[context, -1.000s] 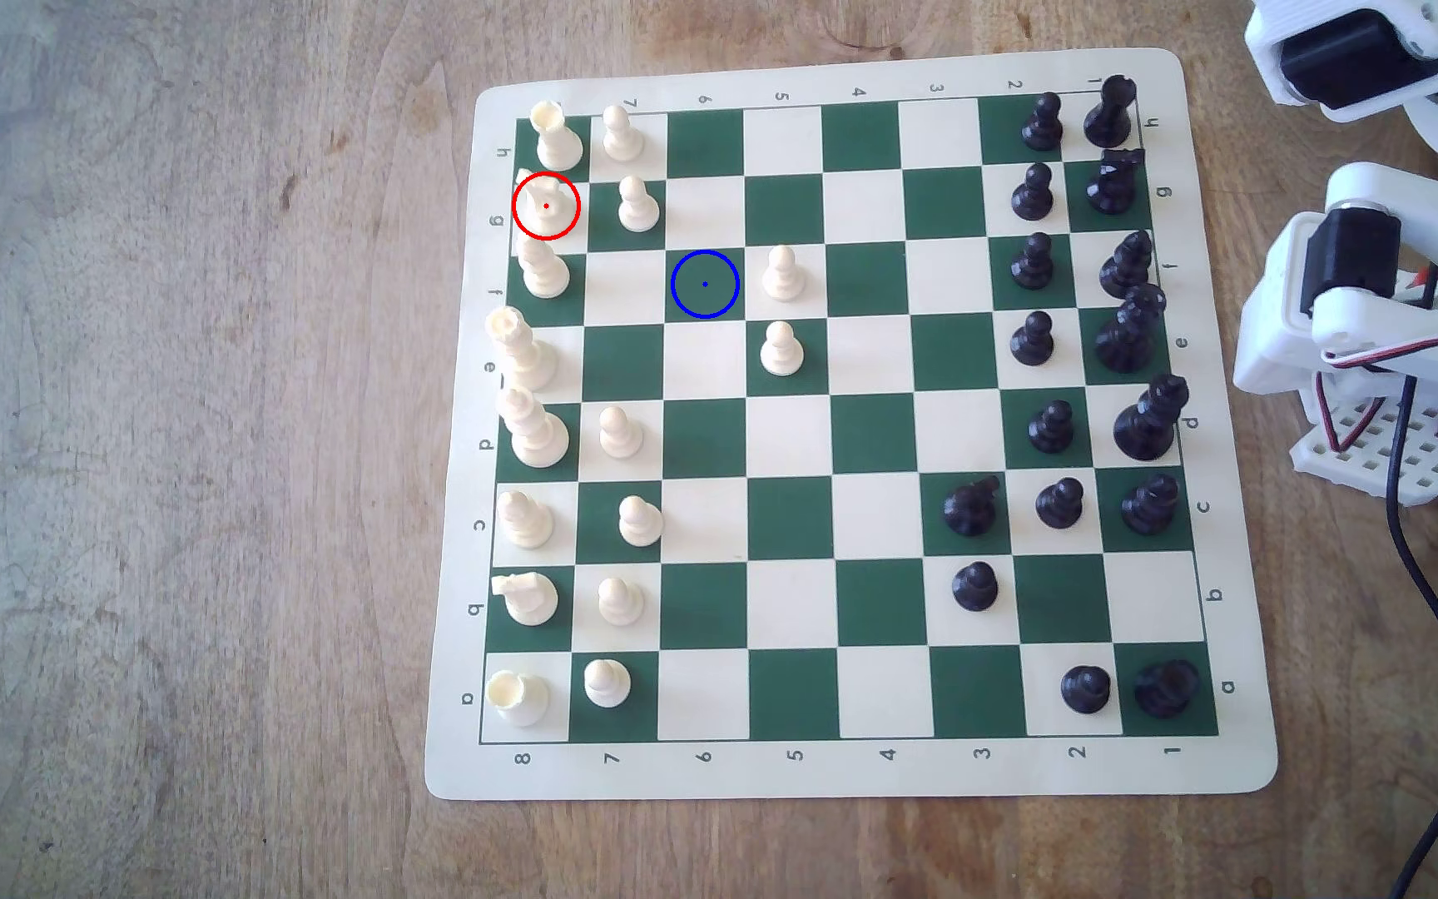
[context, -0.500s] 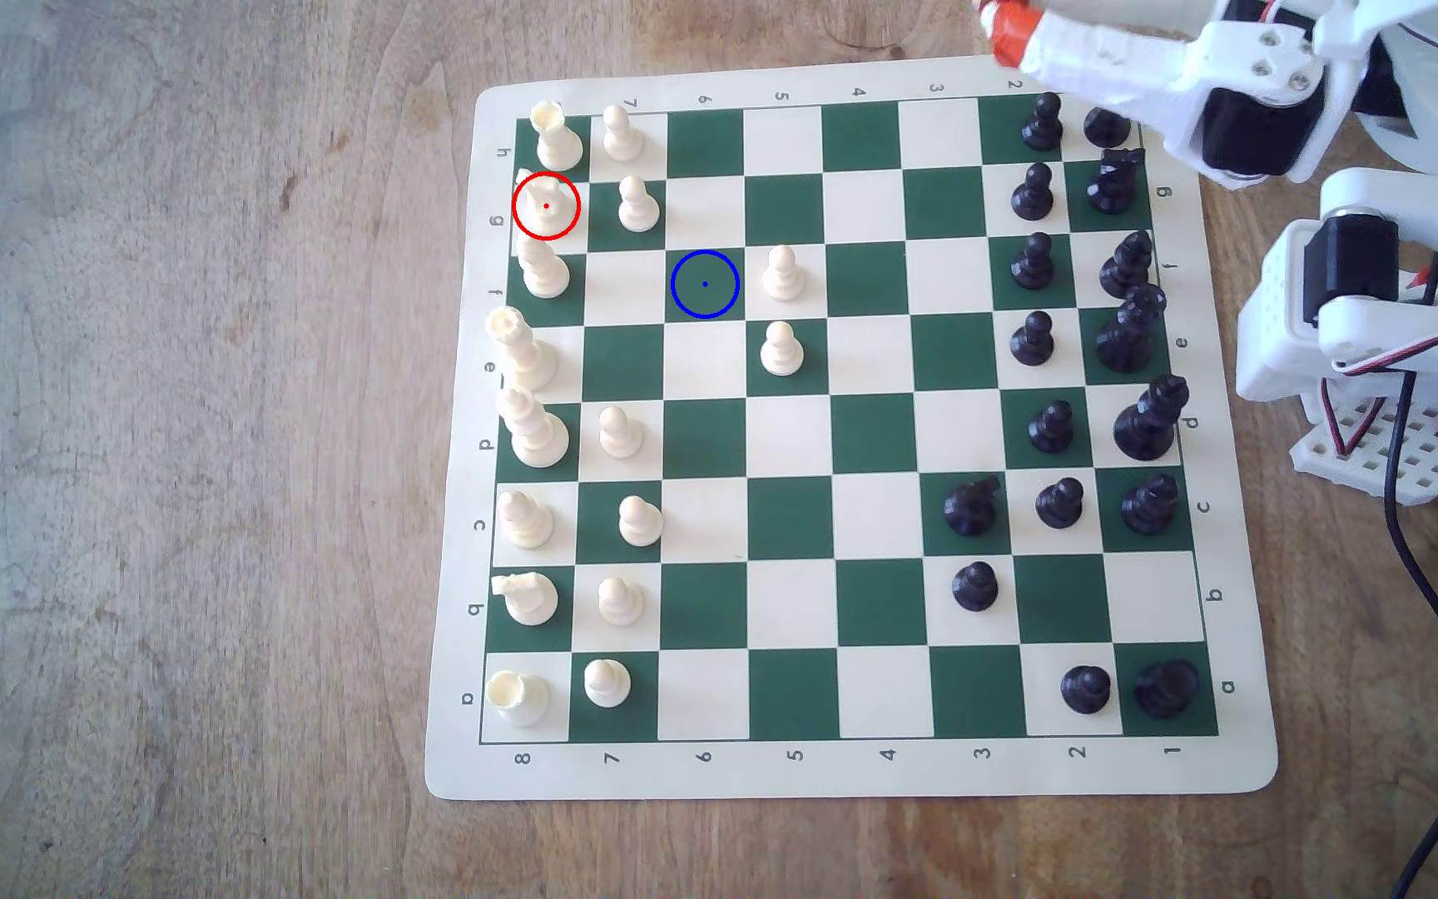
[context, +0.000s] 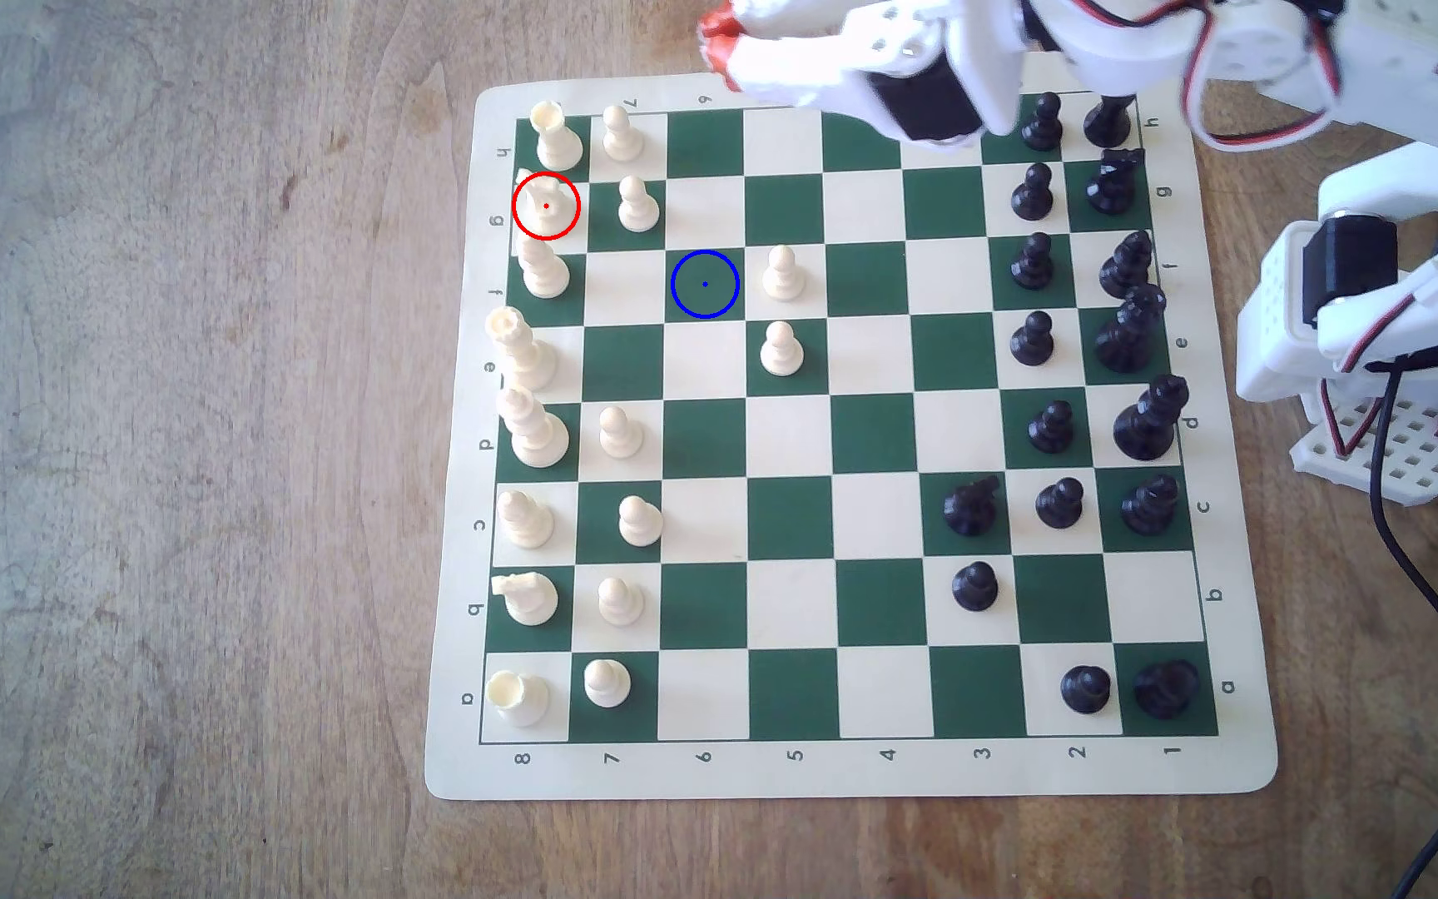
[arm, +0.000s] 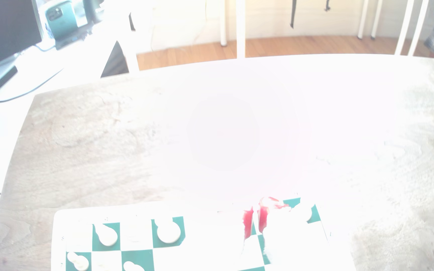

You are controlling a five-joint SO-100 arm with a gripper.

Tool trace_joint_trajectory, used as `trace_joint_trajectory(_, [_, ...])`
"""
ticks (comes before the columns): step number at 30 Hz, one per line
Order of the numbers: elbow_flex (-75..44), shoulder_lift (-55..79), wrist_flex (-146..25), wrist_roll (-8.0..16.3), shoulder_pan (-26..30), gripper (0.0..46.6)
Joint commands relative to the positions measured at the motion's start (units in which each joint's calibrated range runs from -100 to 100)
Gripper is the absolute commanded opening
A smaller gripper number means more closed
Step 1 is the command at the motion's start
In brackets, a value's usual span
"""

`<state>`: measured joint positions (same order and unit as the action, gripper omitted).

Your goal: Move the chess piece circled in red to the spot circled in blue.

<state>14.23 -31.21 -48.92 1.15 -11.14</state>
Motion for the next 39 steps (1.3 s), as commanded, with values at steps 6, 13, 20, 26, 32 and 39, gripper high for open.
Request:
trace_joint_trajectory(6, [-26.47,23.40,-8.32,1.51,-3.45,4.9])
trace_joint_trajectory(13, [-36.54,35.20,-8.90,4.00,-4.62,8.4])
trace_joint_trajectory(20, [-43.06,43.77,-6.52,4.40,-4.00,7.9])
trace_joint_trajectory(26, [-50.14,52.09,-4.80,4.88,-4.00,8.3])
trace_joint_trajectory(32, [-51.77,56.34,-2.59,4.88,-4.00,8.3])
trace_joint_trajectory(39, [-52.13,60.67,-0.95,4.98,-4.94,10.7])
